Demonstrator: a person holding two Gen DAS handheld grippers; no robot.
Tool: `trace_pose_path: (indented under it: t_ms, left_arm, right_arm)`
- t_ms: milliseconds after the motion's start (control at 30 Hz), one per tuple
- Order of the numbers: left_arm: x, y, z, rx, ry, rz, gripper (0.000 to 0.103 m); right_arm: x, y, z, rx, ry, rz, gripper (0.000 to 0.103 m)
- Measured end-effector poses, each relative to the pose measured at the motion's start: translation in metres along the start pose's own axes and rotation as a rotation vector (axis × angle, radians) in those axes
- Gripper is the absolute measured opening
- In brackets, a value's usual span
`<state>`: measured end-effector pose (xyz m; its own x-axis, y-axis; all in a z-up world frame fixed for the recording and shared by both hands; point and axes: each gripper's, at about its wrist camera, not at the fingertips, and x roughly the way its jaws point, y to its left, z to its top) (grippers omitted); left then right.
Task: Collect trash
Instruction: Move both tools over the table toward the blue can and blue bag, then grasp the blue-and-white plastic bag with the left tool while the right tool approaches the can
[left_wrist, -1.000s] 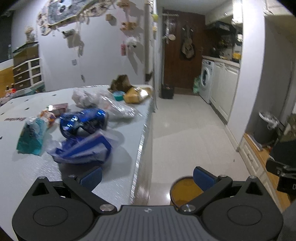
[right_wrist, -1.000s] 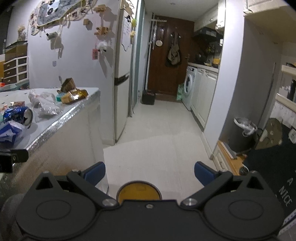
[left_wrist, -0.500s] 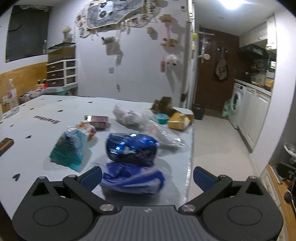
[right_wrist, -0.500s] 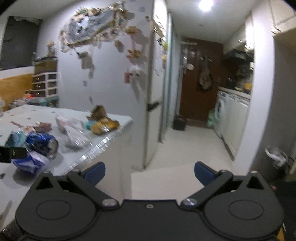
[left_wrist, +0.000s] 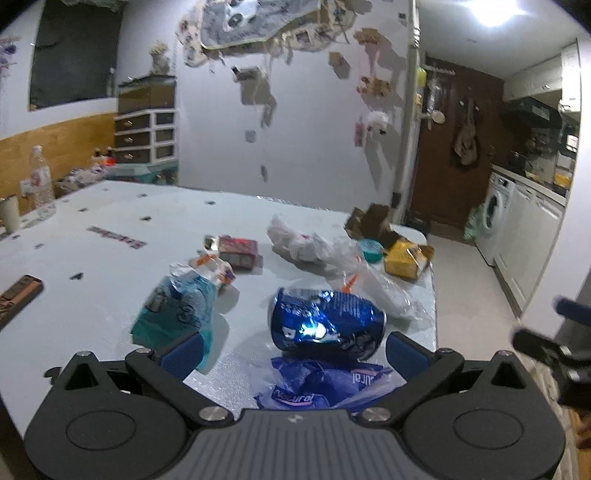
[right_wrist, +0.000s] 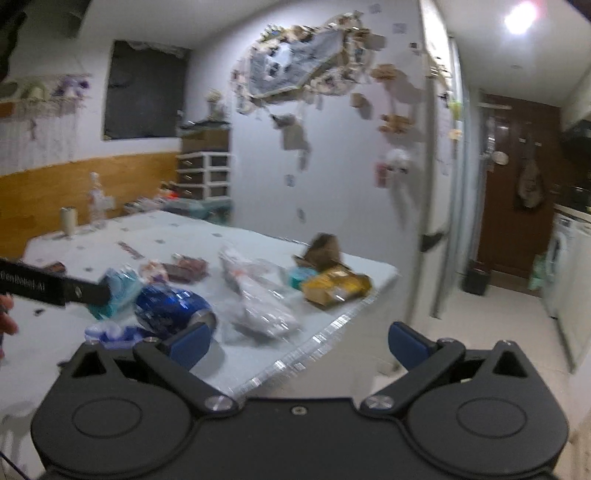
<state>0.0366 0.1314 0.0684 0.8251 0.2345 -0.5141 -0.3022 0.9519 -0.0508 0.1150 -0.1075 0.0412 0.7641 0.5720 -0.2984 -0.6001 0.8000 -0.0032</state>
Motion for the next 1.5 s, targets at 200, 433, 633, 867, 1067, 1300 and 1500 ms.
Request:
trace_pose_path:
  t_ms: [200,433,633,867,1067,1300,1500]
  left_arm:
    - [0.014,0.007,-0.005,-0.028,0.078,-0.029,0.103]
    - [0.019,0.009,-0.015,-0.118,0.094,-0.103,0.103]
    - [0.015,-0.016,-0.019,0.028,0.053,-0.134,0.103]
    - [0.009,-0.02,-0.038,-0.036,0.111,-0.106,0.101]
    - [0.01,0.002,-0.053,-0.276,0.133,-0.255,0.098]
    - [0.032,0.023,-0.063,-0.6,0.113,-0.312,0.098]
    - [0.045,0.028,-0.06,-0.69,0.087,-0.284,0.093]
  right_arm:
    - [0.047,-0.003,0.007,-0.017,0.026,0.157,0.103]
    - [0.092,-0.017,0.013,0.094,0.06,0.363,0.103]
    - [0.121,-0.02,0.013,0.169,0.12,0.457,0.099]
    - [0.122,-0.019,0.01,0.198,0.187,0.531,0.058]
    - [0.121,-0.013,-0.001,0.213,0.256,0.607,0.031]
    - [0.126,0.007,-0.019,0.16,0.317,0.644,0.025]
    - [0.121,0.02,-0.027,0.087,0.323,0.67,0.025]
